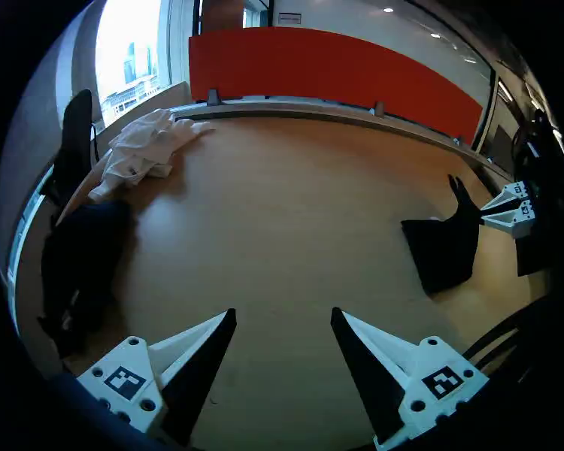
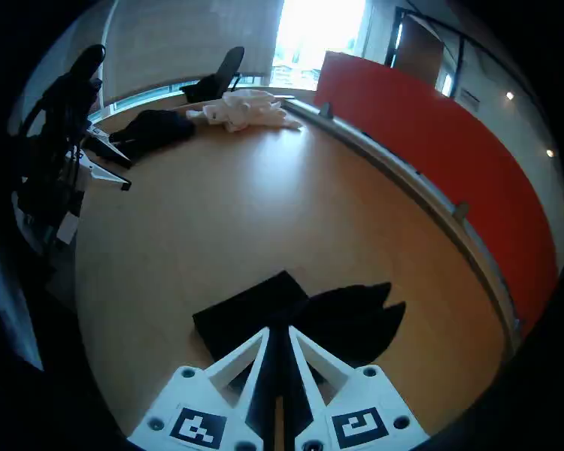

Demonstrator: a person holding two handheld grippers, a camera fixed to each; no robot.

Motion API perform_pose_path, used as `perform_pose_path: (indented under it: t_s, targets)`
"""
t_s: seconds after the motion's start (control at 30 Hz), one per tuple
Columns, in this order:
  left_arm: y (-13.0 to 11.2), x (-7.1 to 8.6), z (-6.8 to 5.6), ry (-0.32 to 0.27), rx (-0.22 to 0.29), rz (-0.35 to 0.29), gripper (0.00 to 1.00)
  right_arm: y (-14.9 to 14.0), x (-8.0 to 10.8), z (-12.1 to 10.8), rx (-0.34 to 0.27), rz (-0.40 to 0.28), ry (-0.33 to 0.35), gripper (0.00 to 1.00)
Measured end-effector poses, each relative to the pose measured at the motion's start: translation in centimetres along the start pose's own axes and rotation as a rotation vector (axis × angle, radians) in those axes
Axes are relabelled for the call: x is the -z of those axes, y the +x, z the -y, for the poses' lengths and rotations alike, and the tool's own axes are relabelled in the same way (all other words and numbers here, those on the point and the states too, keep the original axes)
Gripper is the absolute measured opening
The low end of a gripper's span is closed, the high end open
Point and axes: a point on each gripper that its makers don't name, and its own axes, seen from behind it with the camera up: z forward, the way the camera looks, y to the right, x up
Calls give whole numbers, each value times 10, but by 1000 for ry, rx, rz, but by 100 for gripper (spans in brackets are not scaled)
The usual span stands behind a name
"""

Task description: Fold towel

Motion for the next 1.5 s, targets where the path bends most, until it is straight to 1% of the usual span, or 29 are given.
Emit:
perform_pose_path:
  t_s: [0.17,0.37,0.67,0.87,1.1,1.43,1.5]
  targets:
    - [-5,5,8,16,22,0,93,1,-13,10,-1,11,36,5]
    - [-11,7,13,27,34,2,93,0,-18,13,-9,18,52,5]
    - [-13,6,12,28,35,7,93,5,-19,20,-1,8,70,5]
    - [-14,6,10,26,34,9,93,5,-22,26,6,8,80,5]
    - [-16,6,10,29,35,12,94,4,-24,28,1,9,88,5]
    - [-18,7,10,31,34,16,93,-1,-22,31,-2,21,99,12]
    - [-18,7,9,31,33,16,93,-2,-22,32,-4,22,101,19]
